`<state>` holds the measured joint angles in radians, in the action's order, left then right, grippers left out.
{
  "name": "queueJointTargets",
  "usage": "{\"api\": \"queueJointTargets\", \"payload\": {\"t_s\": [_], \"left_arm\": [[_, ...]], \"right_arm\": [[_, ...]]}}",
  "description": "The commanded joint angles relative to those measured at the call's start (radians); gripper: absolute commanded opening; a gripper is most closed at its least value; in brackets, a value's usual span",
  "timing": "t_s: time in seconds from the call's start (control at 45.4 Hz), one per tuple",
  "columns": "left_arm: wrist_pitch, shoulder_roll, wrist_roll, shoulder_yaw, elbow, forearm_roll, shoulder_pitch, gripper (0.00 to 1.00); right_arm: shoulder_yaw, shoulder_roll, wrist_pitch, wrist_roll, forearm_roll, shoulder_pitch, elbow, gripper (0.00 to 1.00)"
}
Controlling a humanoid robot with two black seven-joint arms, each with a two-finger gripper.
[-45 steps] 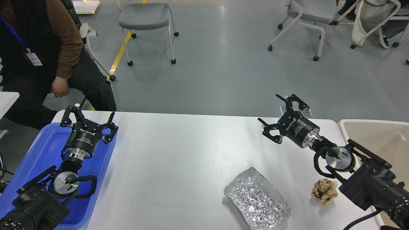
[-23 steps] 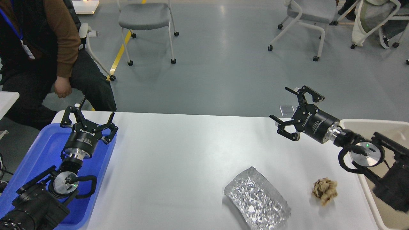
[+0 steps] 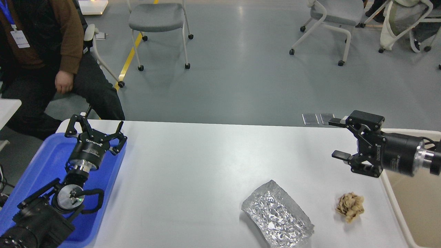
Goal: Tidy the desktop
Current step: 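Lower the open right gripper toward the silver foil wrapper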
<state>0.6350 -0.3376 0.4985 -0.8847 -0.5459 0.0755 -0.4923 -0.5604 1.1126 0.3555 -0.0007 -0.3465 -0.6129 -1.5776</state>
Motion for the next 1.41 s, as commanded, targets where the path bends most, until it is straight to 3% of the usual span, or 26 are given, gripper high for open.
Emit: {"api": "queueJointTargets", "payload": {"t_s": [0.0,0.198,0.419,0.771,1.388], "left_arm": [[0.003,-0.001,0.000,-0.002,0.000,0.000,0.003,1.00],[0.005,-0.001,0.000,-0.002,0.000,-0.002,0.003,1.00],[0.006,-0.001,0.000,-0.004,0.000,-0.002,0.005,1.00],[0.005,-0.001,0.000,-0.002,0.000,-0.002,0.003,1.00],[0.005,-0.001,0.000,0.000,0.000,-0.002,0.000,1.00]], "right_arm": [[0.071,0.168,0.019,-0.002,-0.242,-0.002,-0.163,1.00],[0.184,0.150,0.017,0.002,-0.402,-0.022,-0.168,1.00],[0.303,0.033,0.005,0.005,-0.479,-0.067,-0.156,1.00],[0.390,-0.240,-0.056,0.007,-0.614,-0.084,0.047,1.00],[0.432,-0.445,-0.128,0.047,-0.723,-0.146,0.274,1.00]]}}
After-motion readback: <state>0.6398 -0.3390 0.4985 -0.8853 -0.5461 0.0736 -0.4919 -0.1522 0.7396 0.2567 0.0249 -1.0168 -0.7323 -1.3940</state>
